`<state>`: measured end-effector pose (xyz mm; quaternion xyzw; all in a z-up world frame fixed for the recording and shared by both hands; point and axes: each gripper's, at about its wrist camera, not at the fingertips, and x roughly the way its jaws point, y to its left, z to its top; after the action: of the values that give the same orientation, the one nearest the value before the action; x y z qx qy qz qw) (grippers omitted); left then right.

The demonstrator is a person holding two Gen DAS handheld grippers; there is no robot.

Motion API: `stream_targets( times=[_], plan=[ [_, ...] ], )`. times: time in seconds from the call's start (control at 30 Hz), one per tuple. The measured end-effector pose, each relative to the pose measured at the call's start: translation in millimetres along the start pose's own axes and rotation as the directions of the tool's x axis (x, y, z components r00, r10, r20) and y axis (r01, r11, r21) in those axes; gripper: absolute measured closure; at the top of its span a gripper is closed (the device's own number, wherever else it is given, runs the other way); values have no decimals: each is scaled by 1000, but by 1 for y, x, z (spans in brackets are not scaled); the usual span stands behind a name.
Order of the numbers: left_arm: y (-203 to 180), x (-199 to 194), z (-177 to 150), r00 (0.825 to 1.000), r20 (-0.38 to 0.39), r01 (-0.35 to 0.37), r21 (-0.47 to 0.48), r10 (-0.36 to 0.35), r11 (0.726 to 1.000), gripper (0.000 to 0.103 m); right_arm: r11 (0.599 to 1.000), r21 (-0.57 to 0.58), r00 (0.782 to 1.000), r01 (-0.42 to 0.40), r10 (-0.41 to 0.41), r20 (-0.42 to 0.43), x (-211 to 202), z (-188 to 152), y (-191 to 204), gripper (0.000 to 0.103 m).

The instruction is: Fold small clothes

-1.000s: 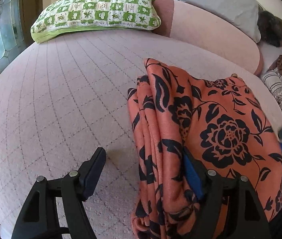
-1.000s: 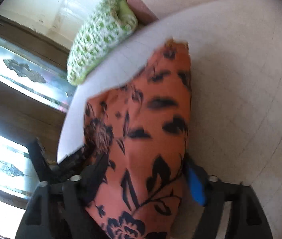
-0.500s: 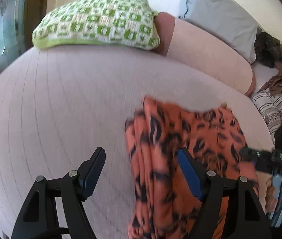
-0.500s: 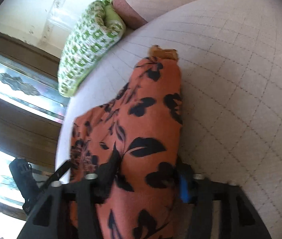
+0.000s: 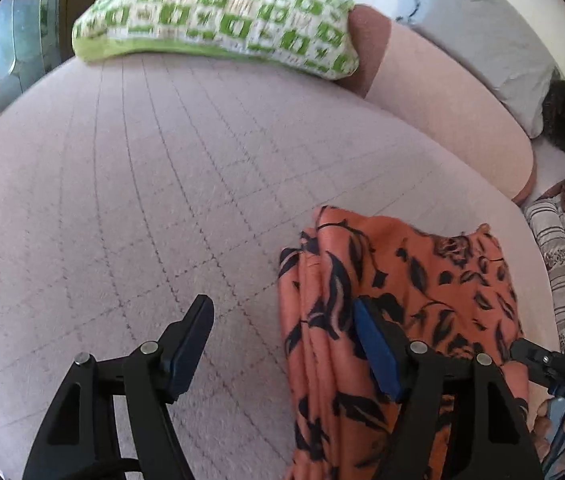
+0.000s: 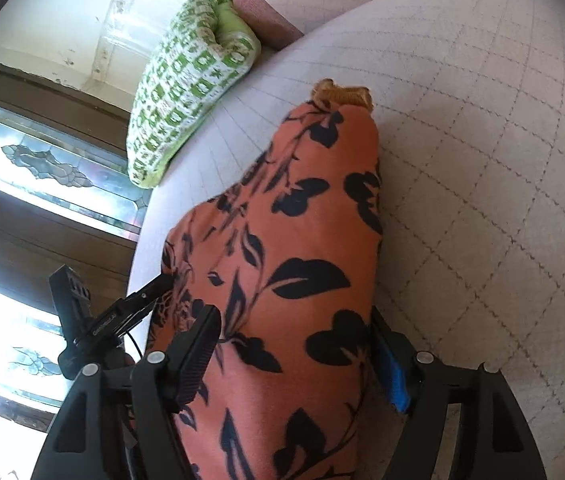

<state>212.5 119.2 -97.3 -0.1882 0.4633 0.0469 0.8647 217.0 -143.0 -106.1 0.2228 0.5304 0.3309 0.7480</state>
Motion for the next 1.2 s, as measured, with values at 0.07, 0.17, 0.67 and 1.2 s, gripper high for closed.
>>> stream_targets(
  times=[0.07, 0.17, 0.67, 1.2],
  plan=[
    [-6, -14, -5, 1000, 21, 19, 12, -19, 1000, 30, 1000, 6, 1000, 1, -1, 13, -9, -5, 1, 28],
    [-19, -36, -23, 998, 41, 40, 46, -42, 998, 30, 1000, 13, 999, 7, -8, 45, -22, -14, 3, 28],
    [-35, -30, -74, 999, -51, 1, 52, 1, 999, 29, 998, 51, 998, -29, 25, 62, -50, -70, 0, 28],
    [-38, -75, -74, 999, 43, 20, 89, -23, 996, 29, 997, 71, 997, -37, 32, 77, -56, -65, -7, 28]
  ],
)
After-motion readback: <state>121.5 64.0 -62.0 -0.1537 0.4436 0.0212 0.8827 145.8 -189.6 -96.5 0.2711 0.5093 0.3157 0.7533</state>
